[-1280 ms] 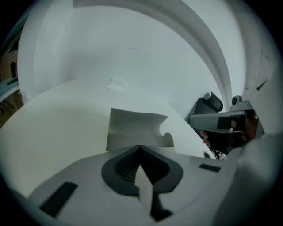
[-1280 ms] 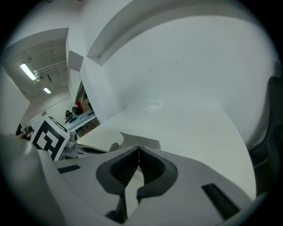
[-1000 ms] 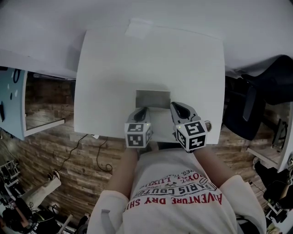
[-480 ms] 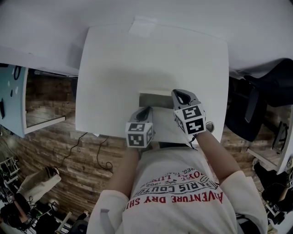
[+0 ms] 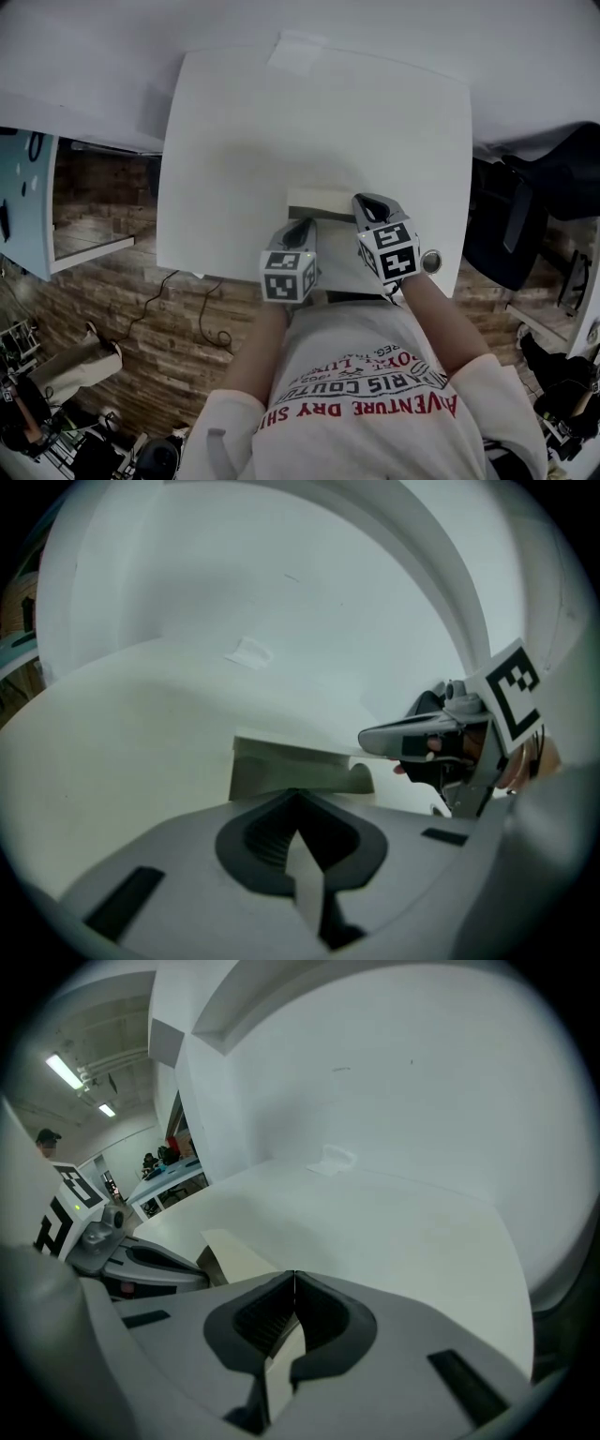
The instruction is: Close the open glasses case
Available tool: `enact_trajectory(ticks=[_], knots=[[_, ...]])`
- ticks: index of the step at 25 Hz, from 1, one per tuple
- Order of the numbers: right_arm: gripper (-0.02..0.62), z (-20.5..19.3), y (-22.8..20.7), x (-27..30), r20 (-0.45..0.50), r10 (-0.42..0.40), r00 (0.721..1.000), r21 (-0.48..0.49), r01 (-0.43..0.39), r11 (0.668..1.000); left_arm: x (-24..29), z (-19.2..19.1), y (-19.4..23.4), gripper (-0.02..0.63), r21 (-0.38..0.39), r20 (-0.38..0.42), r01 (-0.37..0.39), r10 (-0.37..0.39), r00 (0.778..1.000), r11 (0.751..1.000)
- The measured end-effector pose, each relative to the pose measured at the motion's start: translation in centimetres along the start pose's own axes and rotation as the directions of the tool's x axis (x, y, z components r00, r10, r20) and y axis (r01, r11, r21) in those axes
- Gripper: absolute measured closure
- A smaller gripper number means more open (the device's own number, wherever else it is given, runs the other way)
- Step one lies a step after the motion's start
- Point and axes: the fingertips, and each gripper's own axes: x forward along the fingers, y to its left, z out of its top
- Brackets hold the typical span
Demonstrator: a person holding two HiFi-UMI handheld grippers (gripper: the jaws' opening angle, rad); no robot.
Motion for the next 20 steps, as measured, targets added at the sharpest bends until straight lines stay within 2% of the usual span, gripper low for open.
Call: enact_trajectory(ticks=[13, 20], knots=[[0.583, -1.4, 0.9, -0.2, 0.023, -0.024, 0.999, 0.032, 0.023, 0.999, 0.0, -0.1, 0.1, 0.609, 0.016, -0.013, 0.039, -0.038, 0.999, 0.999], [0.583, -2.3, 1.1, -0.4, 0.009, -0.016, 1.0, 0.025, 0.016, 1.0, 0.1, -0.7, 0.0, 0.609, 0.045, -0.062, 0.021, -0.018, 0.998, 0.999]])
